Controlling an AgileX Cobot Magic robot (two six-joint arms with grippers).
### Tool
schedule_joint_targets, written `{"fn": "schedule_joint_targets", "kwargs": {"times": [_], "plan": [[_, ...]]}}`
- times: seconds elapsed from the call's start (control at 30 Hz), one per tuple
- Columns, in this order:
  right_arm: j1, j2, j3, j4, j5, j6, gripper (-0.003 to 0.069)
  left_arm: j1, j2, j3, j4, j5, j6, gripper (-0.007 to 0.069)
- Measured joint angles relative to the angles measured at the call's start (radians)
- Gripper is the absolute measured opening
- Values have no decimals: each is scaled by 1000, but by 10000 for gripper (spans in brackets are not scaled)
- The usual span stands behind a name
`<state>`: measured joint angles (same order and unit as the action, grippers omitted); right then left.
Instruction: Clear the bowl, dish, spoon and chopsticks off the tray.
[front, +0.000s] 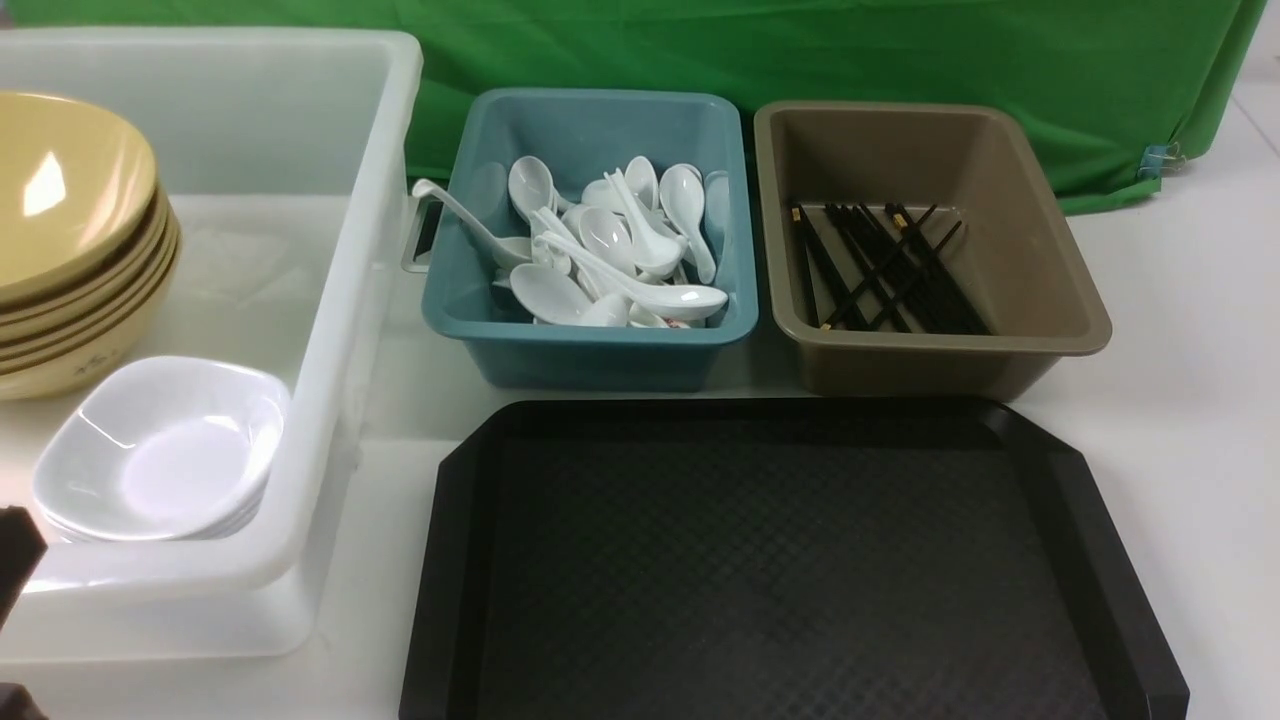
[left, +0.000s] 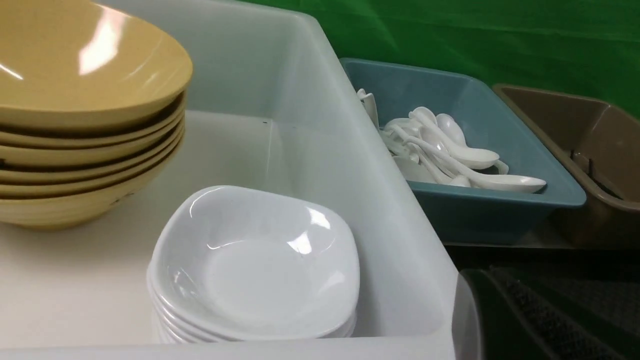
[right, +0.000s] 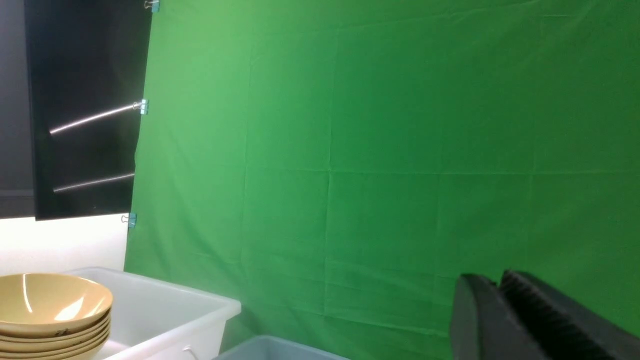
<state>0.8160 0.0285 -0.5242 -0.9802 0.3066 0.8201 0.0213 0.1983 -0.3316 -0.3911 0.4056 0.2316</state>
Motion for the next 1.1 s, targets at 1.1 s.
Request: {"fn": "schedule_joint_targets", "kwargs": {"times": [1.1], "plan": [[0,0,0,-1,-3,0,139,-47,-197,338,307,-175,-45,1]]}}
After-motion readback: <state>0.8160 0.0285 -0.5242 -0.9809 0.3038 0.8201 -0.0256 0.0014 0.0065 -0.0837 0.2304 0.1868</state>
